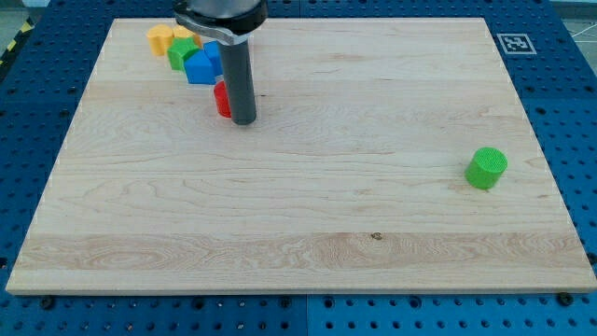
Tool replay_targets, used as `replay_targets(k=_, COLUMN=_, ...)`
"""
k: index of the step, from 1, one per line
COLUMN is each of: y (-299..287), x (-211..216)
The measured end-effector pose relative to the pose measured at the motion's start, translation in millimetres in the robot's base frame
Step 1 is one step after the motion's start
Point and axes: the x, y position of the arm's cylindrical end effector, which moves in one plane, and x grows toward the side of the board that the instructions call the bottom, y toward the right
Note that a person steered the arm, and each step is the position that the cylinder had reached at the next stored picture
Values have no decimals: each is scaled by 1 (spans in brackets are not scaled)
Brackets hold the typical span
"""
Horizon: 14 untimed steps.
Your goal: Slide the green circle towards the center of the board
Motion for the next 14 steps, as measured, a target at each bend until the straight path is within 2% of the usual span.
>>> replay_targets(k=1, y=-37, x=-16)
replay_targets(k=2, y=-36, x=-40)
replay_targets(k=3, y=21, x=-9)
replay_targets(k=4, y=129, x=27)
replay_targets(k=5, y=235, x=43)
replay_targets(k=6, y=316, x=37)
replay_targets(k=7, y=347, x=103)
replay_targets(k=8, y=332, x=127)
replay_targets(k=9, y=323, x=96)
replay_targets(k=11, y=242, x=74)
replay_targets(k=14, y=239, x=22)
